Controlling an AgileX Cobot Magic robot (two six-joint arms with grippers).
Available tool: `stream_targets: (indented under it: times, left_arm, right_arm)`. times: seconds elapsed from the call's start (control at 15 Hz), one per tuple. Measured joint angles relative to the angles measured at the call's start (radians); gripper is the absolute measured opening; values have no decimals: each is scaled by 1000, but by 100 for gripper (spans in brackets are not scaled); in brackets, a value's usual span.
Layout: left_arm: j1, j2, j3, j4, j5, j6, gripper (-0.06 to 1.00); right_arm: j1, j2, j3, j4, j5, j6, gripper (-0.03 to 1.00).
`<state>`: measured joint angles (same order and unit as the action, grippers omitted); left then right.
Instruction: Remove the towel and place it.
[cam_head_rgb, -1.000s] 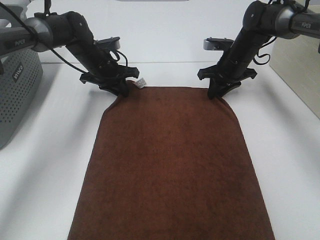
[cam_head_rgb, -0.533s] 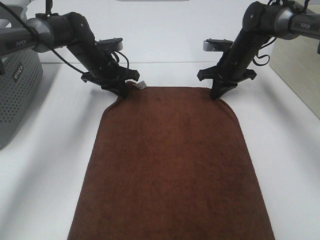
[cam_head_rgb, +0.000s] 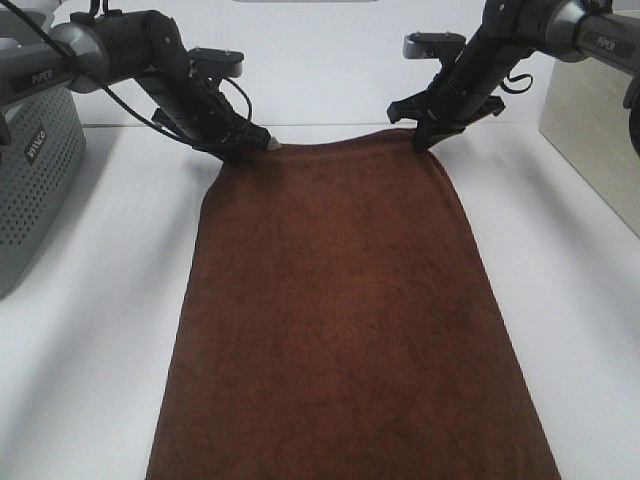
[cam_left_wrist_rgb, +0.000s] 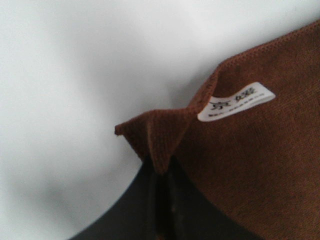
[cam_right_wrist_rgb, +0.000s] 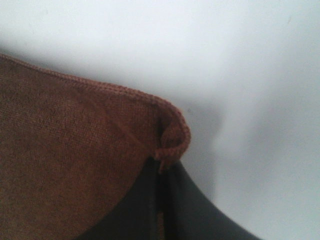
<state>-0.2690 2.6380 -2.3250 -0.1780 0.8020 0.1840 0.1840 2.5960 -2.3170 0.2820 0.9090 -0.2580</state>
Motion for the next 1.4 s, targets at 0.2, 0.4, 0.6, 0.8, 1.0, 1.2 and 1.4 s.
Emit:
stream_targets:
  times: [0.2, 0.4, 0.6, 0.8, 1.0, 1.2, 1.4]
  left_arm:
    - [0, 0, -38, 10, -120, 0, 0]
    - [0, 0, -46, 10, -229, 0, 0]
    - [0, 0, -46, 18, -281, 0, 0]
    - [0, 0, -46, 34, -310, 0, 0]
    - [0, 0, -46, 39, -365, 0, 0]
    - [0, 0, -46, 40, -400, 0, 0]
    - [0, 18, -47, 40, -440, 0, 0]
  right_arm:
    - [1, 0, -22, -4, -96, 0, 1]
    - [1, 0, -22, -6, -163, 0, 1]
    - [1, 0, -22, -6, -206, 0, 1]
    - [1, 0, -22, -6, -243, 0, 1]
    - [1, 0, -22, -6, -280, 0, 1]
    - [1, 3, -22, -6, -315, 0, 1]
    - [1, 11, -22, -7, -355, 0, 1]
